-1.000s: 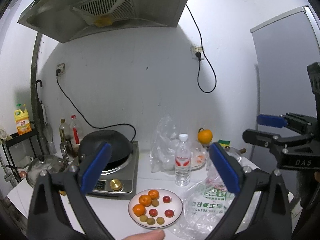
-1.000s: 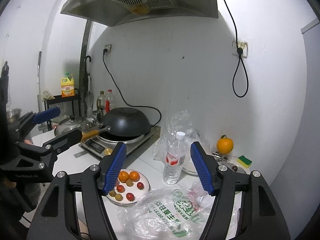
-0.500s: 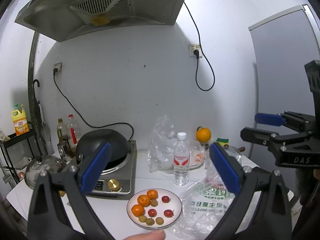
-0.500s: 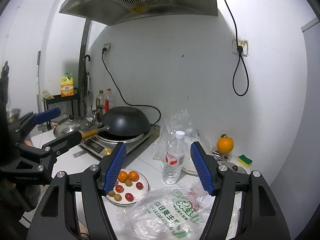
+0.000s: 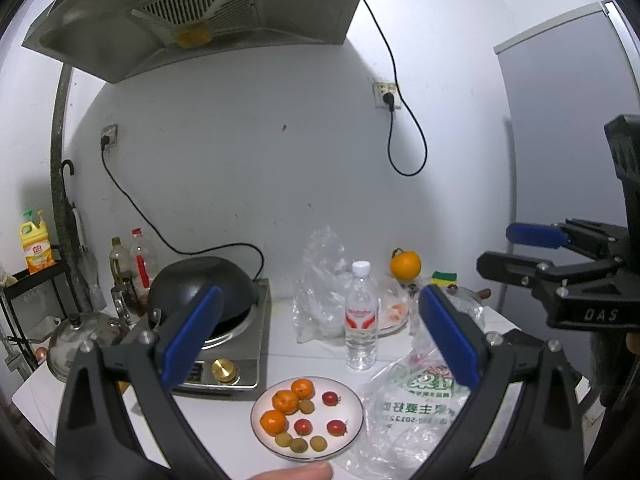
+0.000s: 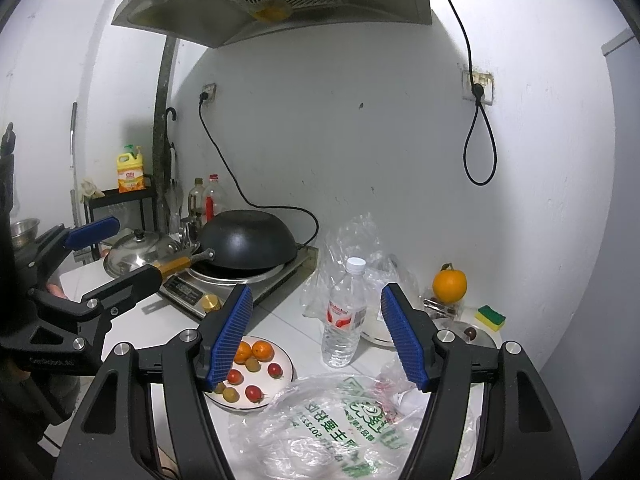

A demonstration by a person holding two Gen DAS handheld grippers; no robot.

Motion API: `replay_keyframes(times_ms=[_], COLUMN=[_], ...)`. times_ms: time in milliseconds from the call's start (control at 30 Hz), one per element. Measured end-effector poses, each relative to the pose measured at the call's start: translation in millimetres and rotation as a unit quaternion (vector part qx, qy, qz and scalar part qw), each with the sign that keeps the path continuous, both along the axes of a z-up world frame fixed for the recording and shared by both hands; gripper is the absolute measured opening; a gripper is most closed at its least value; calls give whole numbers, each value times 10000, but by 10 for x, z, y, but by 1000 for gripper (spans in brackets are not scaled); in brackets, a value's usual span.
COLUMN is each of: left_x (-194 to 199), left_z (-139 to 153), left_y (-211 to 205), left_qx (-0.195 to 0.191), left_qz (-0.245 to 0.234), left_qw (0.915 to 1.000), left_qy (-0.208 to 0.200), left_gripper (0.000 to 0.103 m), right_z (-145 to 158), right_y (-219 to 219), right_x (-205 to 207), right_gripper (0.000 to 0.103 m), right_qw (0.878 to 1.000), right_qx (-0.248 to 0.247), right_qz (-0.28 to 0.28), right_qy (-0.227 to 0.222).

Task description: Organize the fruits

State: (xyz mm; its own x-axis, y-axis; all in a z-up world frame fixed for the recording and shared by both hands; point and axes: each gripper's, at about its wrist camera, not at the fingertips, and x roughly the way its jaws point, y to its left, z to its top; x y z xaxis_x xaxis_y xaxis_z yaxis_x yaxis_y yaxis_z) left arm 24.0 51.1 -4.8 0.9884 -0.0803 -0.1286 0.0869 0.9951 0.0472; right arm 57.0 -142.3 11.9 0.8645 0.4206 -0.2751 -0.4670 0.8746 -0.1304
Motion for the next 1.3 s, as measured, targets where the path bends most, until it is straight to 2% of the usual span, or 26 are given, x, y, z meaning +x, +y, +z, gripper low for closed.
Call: replay_keyframes(times_ms=[1300], left_x=[94], left_z=[-50], left_y=[32], left_qx=[22], left_qz=[-17], left_qw=[10000], left_qy=[23], left_gripper=[100], right_z=[-79], right_y=[10], right_x=[101], right_gripper=[70], right_qw=[10000], right_qx=[-34], right_qz=[1], right_qy=[38])
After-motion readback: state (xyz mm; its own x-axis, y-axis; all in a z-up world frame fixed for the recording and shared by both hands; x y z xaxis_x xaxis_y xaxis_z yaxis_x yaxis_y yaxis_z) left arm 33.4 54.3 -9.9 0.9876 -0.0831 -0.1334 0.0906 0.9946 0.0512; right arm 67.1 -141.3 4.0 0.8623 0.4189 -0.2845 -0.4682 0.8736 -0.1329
